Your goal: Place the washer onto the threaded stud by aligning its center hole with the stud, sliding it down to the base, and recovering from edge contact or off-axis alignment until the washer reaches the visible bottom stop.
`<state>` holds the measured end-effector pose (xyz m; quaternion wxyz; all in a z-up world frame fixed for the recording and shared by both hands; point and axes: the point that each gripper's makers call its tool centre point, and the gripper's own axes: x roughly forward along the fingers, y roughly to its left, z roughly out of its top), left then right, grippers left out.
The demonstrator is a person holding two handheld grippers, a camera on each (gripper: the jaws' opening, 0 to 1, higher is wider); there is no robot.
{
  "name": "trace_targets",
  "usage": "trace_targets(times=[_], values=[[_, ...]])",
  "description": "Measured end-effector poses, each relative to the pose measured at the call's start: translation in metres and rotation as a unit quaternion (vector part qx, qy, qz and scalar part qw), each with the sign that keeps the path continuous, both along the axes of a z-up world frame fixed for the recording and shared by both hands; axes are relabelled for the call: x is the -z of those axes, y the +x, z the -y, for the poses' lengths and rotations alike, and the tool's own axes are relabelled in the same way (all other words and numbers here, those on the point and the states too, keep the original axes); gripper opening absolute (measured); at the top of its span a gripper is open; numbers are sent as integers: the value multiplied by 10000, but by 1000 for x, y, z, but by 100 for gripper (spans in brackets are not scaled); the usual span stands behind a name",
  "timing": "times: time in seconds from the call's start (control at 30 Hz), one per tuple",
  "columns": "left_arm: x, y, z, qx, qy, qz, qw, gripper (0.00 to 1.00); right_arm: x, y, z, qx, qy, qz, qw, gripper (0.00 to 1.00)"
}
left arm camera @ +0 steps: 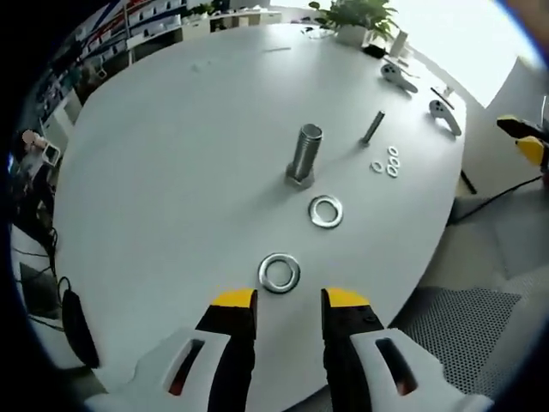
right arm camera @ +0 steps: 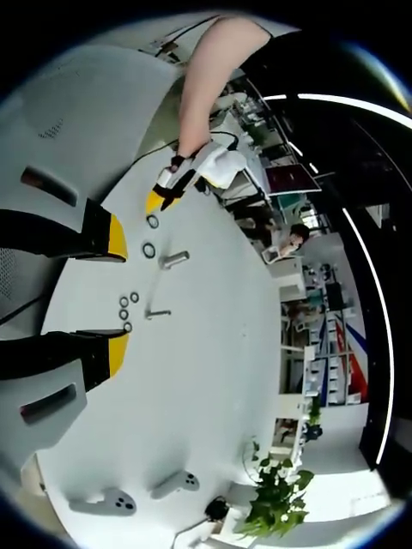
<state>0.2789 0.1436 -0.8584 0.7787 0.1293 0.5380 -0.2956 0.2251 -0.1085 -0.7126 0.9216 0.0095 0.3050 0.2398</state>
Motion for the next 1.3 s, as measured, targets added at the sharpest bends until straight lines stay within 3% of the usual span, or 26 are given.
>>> trace_targets(times=[0.7, 1.0, 1.13, 1.2, 1.3], values=[[15, 10, 6, 256, 363, -181, 9988, 29, 1, 0, 0, -4, 19, -35, 10000, 33], [18, 12, 4, 726, 971, -325, 9921, 26, 4, -2, -3, -80, 23, -129, 9999, 33], [17, 10, 9, 569, 996, -573, 9918, 32, 4, -3, -4, -93, 53, -134, 9999, 33], [17, 10, 7, 630, 1198, -517, 9894, 30, 3, -3, -5, -88, 102, -111, 9998, 33], [18, 11, 8, 430, 1217, -609, 9898, 30, 3, -4, -7, -131, 142, -146, 9997, 33]])
